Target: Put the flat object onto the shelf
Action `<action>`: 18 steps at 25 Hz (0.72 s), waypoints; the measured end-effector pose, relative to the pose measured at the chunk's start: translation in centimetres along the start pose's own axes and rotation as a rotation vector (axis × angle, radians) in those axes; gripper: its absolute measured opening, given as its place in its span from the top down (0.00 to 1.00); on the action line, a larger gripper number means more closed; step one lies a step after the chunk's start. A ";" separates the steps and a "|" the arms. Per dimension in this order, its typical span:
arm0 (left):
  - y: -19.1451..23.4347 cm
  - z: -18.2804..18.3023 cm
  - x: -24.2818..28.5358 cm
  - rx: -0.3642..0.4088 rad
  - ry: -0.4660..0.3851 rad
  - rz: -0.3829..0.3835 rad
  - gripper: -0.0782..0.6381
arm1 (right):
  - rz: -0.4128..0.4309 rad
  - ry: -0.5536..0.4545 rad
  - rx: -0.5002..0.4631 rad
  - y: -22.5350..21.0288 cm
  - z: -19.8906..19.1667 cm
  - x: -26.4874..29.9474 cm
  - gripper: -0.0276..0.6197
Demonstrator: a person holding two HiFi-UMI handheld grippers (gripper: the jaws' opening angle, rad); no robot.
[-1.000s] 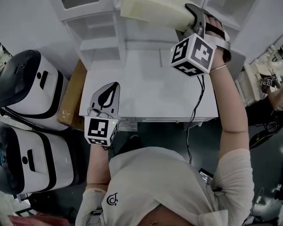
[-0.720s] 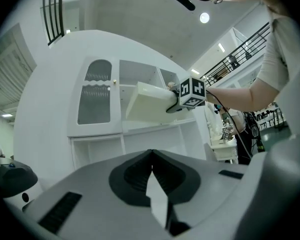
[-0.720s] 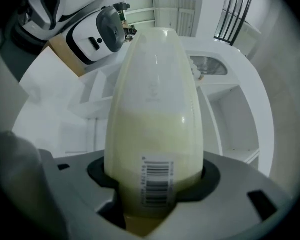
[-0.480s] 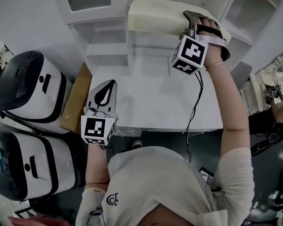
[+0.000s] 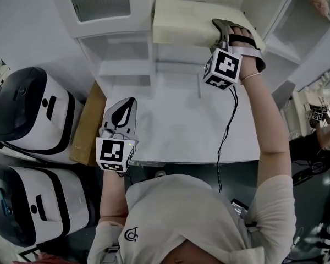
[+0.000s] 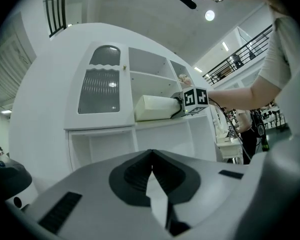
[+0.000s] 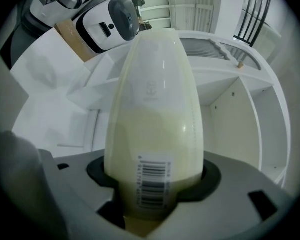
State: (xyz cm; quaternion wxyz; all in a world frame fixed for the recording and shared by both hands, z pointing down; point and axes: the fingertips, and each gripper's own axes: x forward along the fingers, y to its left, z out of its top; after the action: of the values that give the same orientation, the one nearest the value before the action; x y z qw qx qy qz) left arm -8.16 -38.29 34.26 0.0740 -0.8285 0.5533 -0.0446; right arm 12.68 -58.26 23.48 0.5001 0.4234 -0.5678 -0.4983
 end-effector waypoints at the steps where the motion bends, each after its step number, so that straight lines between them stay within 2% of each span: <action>1: 0.2 -0.2 0.3 -0.001 0.001 -0.001 0.87 | 0.002 0.002 -0.003 0.2 0.1 0.6 0.49; 7: 1.6 -1.2 1.7 -0.013 0.023 0.006 0.87 | 0.023 0.041 -0.008 0.9 0.1 3.4 0.46; 11: 2.9 -2.0 2.0 -0.024 0.029 0.020 0.87 | 0.071 0.036 0.003 1.0 0.3 5.2 0.43; 13: 3.3 -2.3 2.3 -0.027 0.032 0.019 0.87 | 0.120 0.037 0.020 1.3 0.3 6.0 0.40; 15: 3.6 -2.7 2.7 -0.028 0.039 0.019 0.87 | 0.171 0.043 0.023 1.8 0.3 6.8 0.30; 18: 3.8 -3.2 3.5 -0.030 0.044 0.012 0.87 | 0.169 0.053 0.002 2.0 0.0 7.9 0.28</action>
State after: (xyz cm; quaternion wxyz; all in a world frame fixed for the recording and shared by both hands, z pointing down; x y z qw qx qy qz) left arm -10.73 -43.19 36.73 0.0497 -0.8250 0.5604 -0.0539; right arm 11.57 -65.66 26.64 0.5546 0.3874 -0.5885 -0.4426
